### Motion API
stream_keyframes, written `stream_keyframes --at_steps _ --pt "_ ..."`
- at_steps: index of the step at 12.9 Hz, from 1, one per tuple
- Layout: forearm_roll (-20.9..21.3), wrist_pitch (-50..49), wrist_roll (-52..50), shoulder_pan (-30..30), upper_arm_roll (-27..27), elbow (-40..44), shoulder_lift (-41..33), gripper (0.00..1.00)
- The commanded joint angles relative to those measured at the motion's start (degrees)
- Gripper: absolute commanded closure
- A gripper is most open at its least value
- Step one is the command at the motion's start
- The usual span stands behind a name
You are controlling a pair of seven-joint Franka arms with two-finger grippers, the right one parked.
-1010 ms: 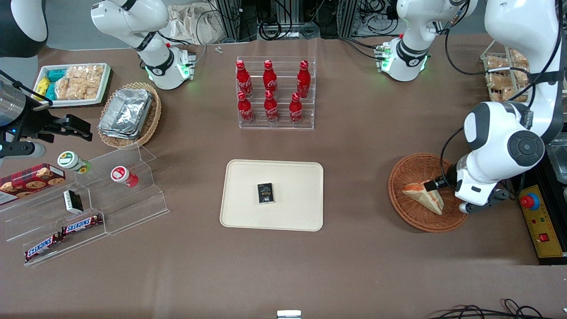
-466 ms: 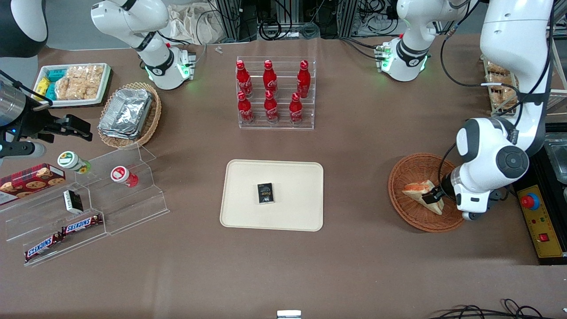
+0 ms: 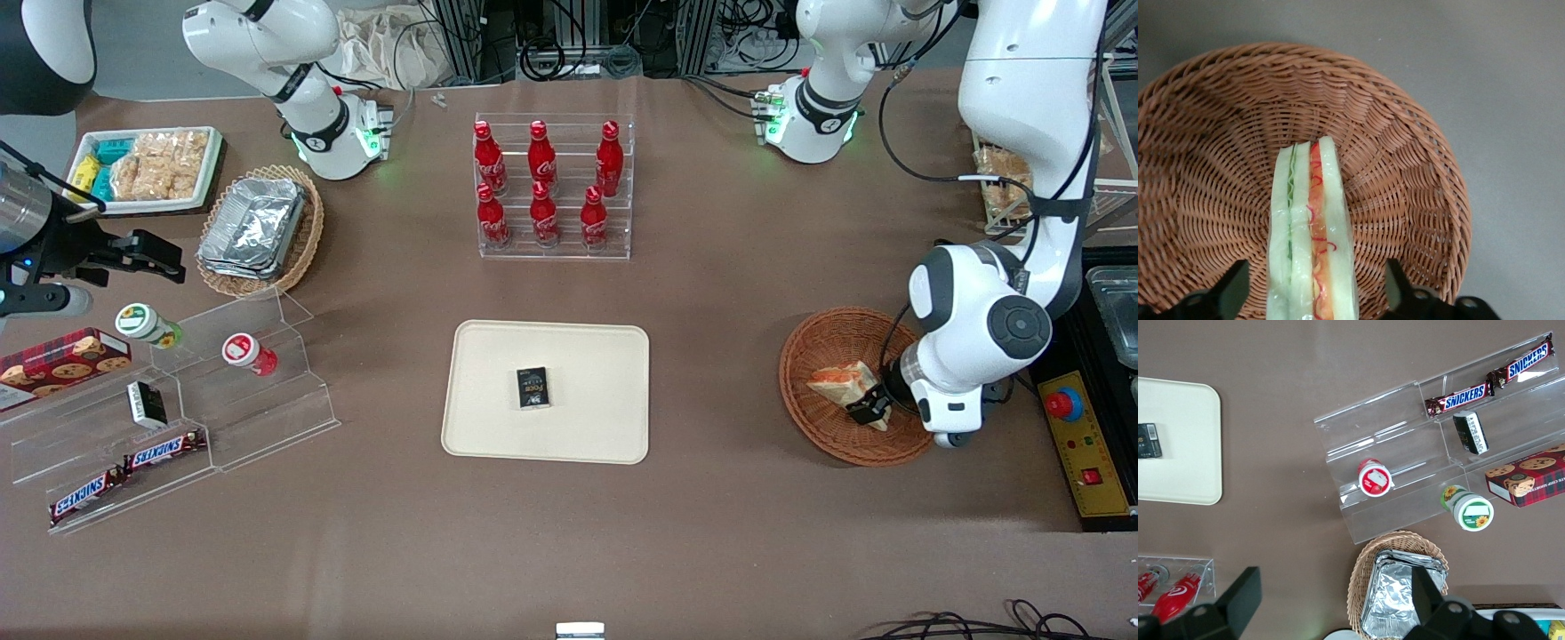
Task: Place sandwich from basket to tray
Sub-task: 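Lower the left gripper and close it on the sandwich wedge, then lift the sandwich out of the basket with the left gripper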
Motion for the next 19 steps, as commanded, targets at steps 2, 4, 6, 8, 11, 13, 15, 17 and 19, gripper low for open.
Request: stream_keyframes --at_steps 2,4,6,8,11,13,15,17,19 --pt "-1.08 1.2 -2.32 0.28 -0.16 -2.19 -0.62 0.17" --pt "-1.16 0.68 -3.19 0.28 -0.16 -2.72 -0.63 0.36" --pt "-1.16 -1.16 -3.64 0.28 0.02 -2.55 -0.98 0.61" --pt "-1.16 -5.01 -3.37 0.28 0.02 -1.41 -2.81 0.74" --pt "-1.95 -17.12 -2.93 0.19 -0.07 3.24 -6.06 0.93" --pt "-2.92 -24.69 -2.84 0.1 -0.16 7.71 -7.83 0.99" --pt "-2.31 -33.29 -2.49 -0.77 -0.33 14.03 -7.31 1.0" --pt "-2.57 -39.38 2.48 -1.39 -0.77 18.97 -7.13 1.0" --pt "-3.01 -45.0 8.73 -1.65 -1.38 21.96 -8.01 1.0"
